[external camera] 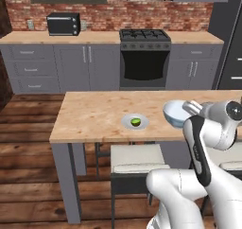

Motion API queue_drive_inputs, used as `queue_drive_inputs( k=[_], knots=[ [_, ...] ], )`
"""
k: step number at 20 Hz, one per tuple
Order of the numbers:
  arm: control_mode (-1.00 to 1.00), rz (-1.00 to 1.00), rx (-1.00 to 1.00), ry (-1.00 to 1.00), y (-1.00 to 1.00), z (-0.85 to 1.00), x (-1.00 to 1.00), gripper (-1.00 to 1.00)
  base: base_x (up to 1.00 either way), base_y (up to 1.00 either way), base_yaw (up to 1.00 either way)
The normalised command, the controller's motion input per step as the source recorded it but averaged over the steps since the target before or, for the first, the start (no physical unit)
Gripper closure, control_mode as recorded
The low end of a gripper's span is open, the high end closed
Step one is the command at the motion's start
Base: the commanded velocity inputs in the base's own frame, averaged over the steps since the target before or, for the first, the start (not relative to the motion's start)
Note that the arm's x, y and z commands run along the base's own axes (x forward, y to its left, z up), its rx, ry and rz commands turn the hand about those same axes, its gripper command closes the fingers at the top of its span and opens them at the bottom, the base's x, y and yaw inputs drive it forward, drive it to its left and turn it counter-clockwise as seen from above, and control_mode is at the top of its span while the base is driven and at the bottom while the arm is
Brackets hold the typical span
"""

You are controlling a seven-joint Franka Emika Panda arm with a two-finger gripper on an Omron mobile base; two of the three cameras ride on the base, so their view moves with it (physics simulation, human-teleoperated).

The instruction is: Take the smaller bowl and place it next to the appetizer plate on the dining counter , and place the larger bowl next to the plate with cooked food.

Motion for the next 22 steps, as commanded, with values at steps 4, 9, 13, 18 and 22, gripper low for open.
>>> queue_drive_inputs(
  k=[4, 9, 13, 18, 22],
  knots=[
    [-1.00, 0.00, 0.00, 0.00, 0.01, -0.03, 0.43, 1.00, 0.00, 0.00, 0.00],
    [-1.00, 0.00, 0.00, 0.00, 0.03, -0.09, 0.26, 1.00, 0.00, 0.00, 0.00],
    [-1.00, 0.00, 0.00, -0.01, 0.04, -0.09, 0.03, 1.00, 0.00, 0.00, 0.00],
    [-1.00, 0.00, 0.00, -0.02, 0.15, -0.12, 0.02, 1.00, 0.00, 0.00, 0.00],
    [-1.00, 0.00, 0.00, 0.00, 0.14, -0.11, 0.25, 1.00, 0.00, 0.00, 0.00]
  ],
)
